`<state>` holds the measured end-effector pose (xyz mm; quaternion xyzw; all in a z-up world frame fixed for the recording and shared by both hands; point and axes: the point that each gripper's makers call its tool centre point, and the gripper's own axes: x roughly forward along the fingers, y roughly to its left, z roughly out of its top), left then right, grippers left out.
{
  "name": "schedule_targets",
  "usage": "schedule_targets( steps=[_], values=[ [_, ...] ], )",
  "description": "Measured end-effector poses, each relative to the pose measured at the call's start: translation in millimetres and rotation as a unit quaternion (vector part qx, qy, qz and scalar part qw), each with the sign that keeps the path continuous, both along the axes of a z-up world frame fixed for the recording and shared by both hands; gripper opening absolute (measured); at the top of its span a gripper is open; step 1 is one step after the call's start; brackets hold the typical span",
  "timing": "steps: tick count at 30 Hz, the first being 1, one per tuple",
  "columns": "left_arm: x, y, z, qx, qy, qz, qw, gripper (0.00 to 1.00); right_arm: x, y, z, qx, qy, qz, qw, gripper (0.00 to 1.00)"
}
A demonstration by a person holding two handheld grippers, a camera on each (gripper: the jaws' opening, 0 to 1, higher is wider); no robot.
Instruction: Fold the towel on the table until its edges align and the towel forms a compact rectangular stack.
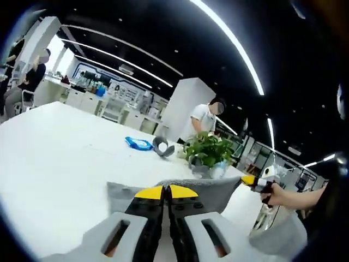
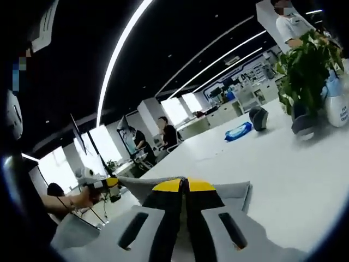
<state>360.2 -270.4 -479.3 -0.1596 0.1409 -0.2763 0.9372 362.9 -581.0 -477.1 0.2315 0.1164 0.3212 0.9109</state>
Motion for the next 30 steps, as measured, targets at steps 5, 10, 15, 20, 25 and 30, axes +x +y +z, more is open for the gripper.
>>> schedule_targets(
  steps=[5,10,15,20,25,30],
  values=[
    [23.1,0.7,-16.8,0.077,0.017,-0.022,0.9966,0.02,24.7,-0.3,-18.7,-0.049,0.026,0.005,0.9985,0.00],
    [45.6,-1.3,-35.2,0.120,0.034,-0.038,0.9915,0.02,41.7,1.7,-37.3,-0.110,0.048,0.033,0.9922,0.00],
    [71.6,1.4,-49.5,0.144,0.054,-0.053,0.9867,0.02,60.1,2.6,-57.0,-0.147,0.075,0.044,0.9853,0.00],
    [93.5,2.4,-64.7,0.168,0.075,-0.051,0.9816,0.02,80.6,4.1,-78.6,-0.181,0.103,0.053,0.9766,0.00],
    [108.5,2.0,-83.0,0.188,0.093,-0.058,0.9760,0.02,95.5,0.3,-93.5,-0.202,0.120,0.042,0.9710,0.00],
    [128.4,6.3,-86.5,0.264,0.035,-0.049,0.9626,0.03,110.7,-4.9,-106.1,-0.259,0.102,0.014,0.9605,0.01]
  ],
)
